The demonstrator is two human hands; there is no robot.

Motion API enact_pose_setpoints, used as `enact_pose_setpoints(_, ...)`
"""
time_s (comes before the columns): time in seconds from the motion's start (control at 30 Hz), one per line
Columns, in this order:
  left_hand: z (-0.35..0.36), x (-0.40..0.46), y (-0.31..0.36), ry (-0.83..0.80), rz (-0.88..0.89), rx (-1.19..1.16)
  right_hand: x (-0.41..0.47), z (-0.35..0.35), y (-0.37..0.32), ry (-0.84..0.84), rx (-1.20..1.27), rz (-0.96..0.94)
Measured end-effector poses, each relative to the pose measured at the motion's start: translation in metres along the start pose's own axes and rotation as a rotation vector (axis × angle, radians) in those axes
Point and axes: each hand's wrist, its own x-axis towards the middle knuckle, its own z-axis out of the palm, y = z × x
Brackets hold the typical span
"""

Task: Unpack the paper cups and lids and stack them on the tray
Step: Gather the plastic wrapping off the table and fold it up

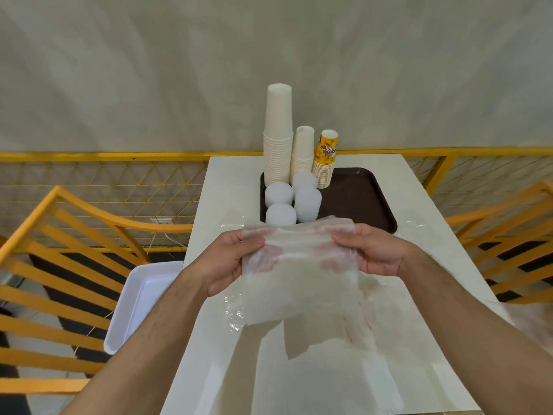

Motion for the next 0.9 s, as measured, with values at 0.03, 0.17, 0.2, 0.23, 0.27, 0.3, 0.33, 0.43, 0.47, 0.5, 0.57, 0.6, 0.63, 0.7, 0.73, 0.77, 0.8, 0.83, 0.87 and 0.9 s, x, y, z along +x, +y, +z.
enact_pose_setpoints(0.03,0.003,0.001,0.001,-0.005,0.000,-0.001,-0.001,-0.003,-0.004,-0.011,0.002,-0.004)
enact_pose_setpoints(0.17,0.014,0.004,0.017,-0.062,0.003,0.002,-0.003,-0.011,-0.026,-0.026,-0.047,-0.029)
enact_pose_setpoints(0.2,0.017,0.006,0.025,-0.083,0.016,0.012,-0.003,-0.011,-0.036,-0.026,-0.061,-0.045)
enact_pose_setpoints(0.23,0.019,0.007,0.036,-0.106,0.039,0.033,-0.005,-0.010,-0.049,-0.033,-0.074,-0.072)
enact_pose_setpoints(0.27,0.023,0.009,0.049,-0.126,0.069,0.063,-0.006,-0.008,-0.065,-0.039,-0.095,-0.109)
enact_pose_setpoints(0.3,0.028,0.009,0.065,-0.140,0.107,0.094,-0.009,-0.005,-0.084,-0.051,-0.130,-0.156)
enact_pose_setpoints(0.33,0.035,0.009,0.082,-0.148,0.152,0.121,-0.014,0.000,-0.106,-0.062,-0.174,-0.205)
enact_pose_setpoints(0.43,0.061,-0.002,0.142,-0.146,0.322,0.172,-0.035,0.021,-0.172,-0.094,-0.294,-0.365)
enact_pose_setpoints(0.47,0.070,-0.009,0.162,-0.142,0.385,0.196,-0.045,0.031,-0.192,-0.095,-0.324,-0.428)
enact_pose_setpoints(0.5,0.081,-0.019,0.180,-0.142,0.451,0.227,-0.057,0.039,-0.208,-0.103,-0.351,-0.498)
enact_pose_setpoints(0.57,0.099,-0.040,0.209,-0.163,0.590,0.278,-0.080,0.054,-0.233,-0.139,-0.363,-0.645)
enact_pose_setpoints(0.6,0.104,-0.048,0.219,-0.178,0.650,0.284,-0.090,0.059,-0.241,-0.161,-0.352,-0.703)
enact_pose_setpoints(0.63,0.107,-0.054,0.225,-0.189,0.690,0.287,-0.096,0.061,-0.247,-0.186,-0.351,-0.740)
enact_pose_setpoints(0.7,0.105,-0.052,0.229,-0.181,0.702,0.332,-0.095,0.060,-0.250,-0.199,-0.412,-0.748)
enact_pose_setpoints(0.73,0.104,-0.047,0.228,-0.165,0.682,0.376,-0.092,0.061,-0.248,-0.163,-0.459,-0.724)
enact_pose_setpoints(0.77,0.102,-0.043,0.225,-0.142,0.650,0.412,-0.087,0.060,-0.244,-0.116,-0.499,-0.697)
enact_pose_setpoints(0.8,0.099,-0.038,0.222,-0.121,0.620,0.436,-0.083,0.060,-0.241,-0.078,-0.527,-0.686)
enact_pose_setpoints(0.83,0.098,-0.035,0.220,-0.106,0.592,0.448,-0.076,0.056,-0.240,-0.046,-0.555,-0.679)
enact_pose_setpoints(0.87,0.096,-0.033,0.218,-0.102,0.572,0.451,-0.074,0.057,-0.239,-0.027,-0.556,-0.658)
enact_pose_setpoints(0.9,0.095,-0.032,0.216,-0.105,0.563,0.443,-0.073,0.057,-0.237,-0.039,-0.569,-0.630)
